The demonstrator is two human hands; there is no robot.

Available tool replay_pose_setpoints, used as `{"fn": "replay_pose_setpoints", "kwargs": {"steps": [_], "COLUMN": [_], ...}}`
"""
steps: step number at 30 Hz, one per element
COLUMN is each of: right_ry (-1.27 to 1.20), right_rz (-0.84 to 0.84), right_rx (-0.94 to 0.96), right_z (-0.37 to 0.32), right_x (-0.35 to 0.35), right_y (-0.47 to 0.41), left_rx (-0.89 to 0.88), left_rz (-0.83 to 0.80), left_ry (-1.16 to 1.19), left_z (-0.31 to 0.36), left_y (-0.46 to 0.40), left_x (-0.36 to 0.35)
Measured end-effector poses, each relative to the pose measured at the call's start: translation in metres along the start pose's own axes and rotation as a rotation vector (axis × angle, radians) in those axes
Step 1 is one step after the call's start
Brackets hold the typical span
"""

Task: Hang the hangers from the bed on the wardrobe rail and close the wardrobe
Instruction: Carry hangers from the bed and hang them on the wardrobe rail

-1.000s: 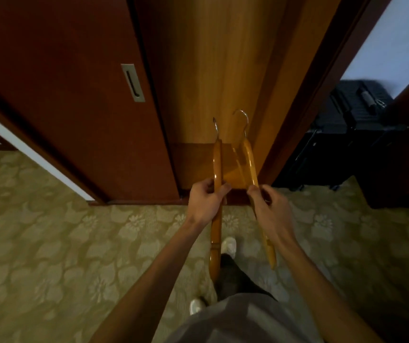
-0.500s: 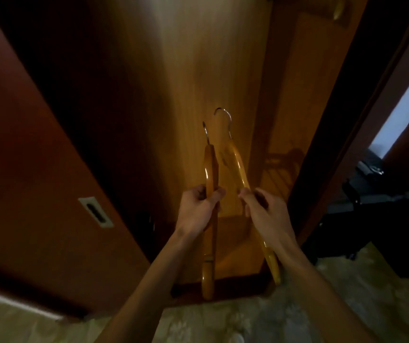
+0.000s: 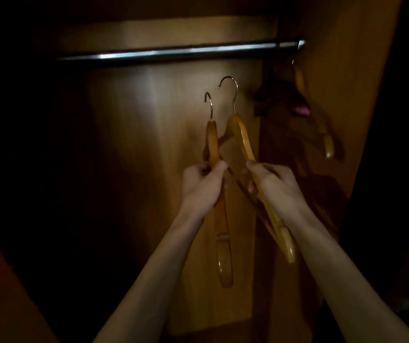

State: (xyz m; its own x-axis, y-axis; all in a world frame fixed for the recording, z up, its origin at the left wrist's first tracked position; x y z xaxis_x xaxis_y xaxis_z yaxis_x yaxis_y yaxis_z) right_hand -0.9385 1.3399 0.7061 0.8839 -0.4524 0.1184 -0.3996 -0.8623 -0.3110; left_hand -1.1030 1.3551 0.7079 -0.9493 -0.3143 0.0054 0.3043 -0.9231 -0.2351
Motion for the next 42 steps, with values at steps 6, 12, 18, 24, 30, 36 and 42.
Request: {"fn": "replay_pose_setpoints", "kwargs": {"steps": [6,12,18,24,30,36,42], "right_ry": [-0.020,-0.011,0.046,0.077,0.252,0.294,0.181], "right_rz": [0.098,0.186,0.209,0.251,0.184,0.211,0.230], "right_rx": [0.065,0.102,0.007,-0.031,-0.071,-0.055,-0.063], "right_z": [-0.068,-0.096,-0.085,-0.074,-0.063,-0.063,-0.056], "right_x": [0.005,0.007,0.012,0.035,0.059,0.063,0.063], "right_y": [-0.066,-0.118,-0.146,-0.160,-0.165,-0.159,-0.140], "left_rx": [-0.135,-0.164,-0.176,-0.086,-0.027,-0.040,-0.090], "left_rz": [0.003,-0.033,-0.112,-0.187,-0.230,-0.182,-0.220], "left_ry": [-0.020,0.033,0.050,0.071,0.169,0.239,0.200], "left_z": [0.070,0.104,0.109,0.091,0.077,0.067,0.070], "left_y": [-0.062,-0.111,-0.133,-0.136,-0.131,-0.128,-0.121], "left_x": [-0.031,-0.068,-0.111,-0.152,-0.190,-0.195,-0.188]}}
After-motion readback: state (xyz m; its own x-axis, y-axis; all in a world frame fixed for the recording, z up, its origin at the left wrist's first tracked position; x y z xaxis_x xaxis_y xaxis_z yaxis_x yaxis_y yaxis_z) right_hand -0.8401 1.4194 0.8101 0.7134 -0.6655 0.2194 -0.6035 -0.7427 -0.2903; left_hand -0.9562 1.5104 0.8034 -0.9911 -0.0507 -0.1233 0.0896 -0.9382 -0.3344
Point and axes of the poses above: each hand's wrist, its own y-axis away from the middle knuckle, its own x-axis out of the back of the hand, z = x × y, the point moved 9 cm from there along -y, towards the middle knuckle, and after that the axes turned 14 degrees about z, right-handed, at the moved point
